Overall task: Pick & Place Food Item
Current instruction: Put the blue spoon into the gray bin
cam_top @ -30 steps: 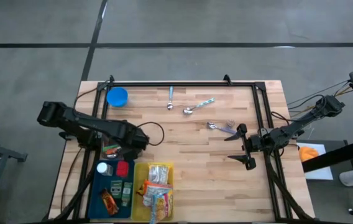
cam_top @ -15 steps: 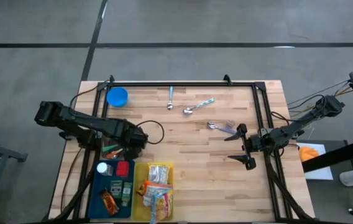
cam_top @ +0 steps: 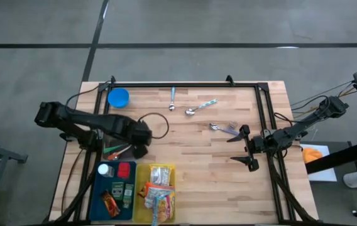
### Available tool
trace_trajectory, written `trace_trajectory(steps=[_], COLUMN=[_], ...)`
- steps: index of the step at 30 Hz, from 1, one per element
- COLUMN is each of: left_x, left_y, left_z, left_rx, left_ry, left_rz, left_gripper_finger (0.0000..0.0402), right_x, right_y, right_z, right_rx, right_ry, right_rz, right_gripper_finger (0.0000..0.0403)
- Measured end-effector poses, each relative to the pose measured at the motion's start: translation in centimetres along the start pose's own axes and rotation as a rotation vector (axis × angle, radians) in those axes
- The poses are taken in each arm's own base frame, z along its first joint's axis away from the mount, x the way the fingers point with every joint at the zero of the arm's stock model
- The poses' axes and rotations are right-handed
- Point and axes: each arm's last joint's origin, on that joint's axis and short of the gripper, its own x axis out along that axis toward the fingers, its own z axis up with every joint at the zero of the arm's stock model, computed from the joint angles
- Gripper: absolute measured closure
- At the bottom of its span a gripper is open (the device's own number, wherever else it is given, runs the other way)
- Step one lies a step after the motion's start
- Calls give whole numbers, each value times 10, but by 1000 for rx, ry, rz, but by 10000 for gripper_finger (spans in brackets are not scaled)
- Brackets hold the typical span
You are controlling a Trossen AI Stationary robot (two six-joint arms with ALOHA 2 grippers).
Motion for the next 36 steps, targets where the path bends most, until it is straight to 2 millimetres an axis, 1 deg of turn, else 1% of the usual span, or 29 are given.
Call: trace_trajectory(steps=[3,8,11,14,18,22,26,31,34,36], left_x=[-11,-16,-9,5,30,54,77,97,108,115], left_y=[1,1,7,16,29,35,36,40,45,50], left_z=[13,36,51,69,94,118,140,169,180,183], left_rx=[-131,-255,-360,-518,-653,-730,-744,-705,-713,-723], left_ry=[-136,-411,-520,-576,-573,-587,-543,-497,-450,-430], left_rz=[25,59,54,21,15,8,6,4,-1,10], left_gripper_finger=[212,212,212,212,212,212,212,212,213,213], right_x=[0,0,0,0,0,0,0,0,0,0], right_y=[0,0,0,0,0,0,0,0,0,0], right_z=[0,0,0,0,0,0,0,0,0,0], right_rx=[0,0,0,0,0,0,0,0,0,0], right_ry=[0,-1,-1,-1,0,-1,0,-1,-1,0], right_rz=[0,0,0,0,0,0,0,0,0,0], right_gripper_finger=[64,64,64,64,64,64,64,64,64,64])
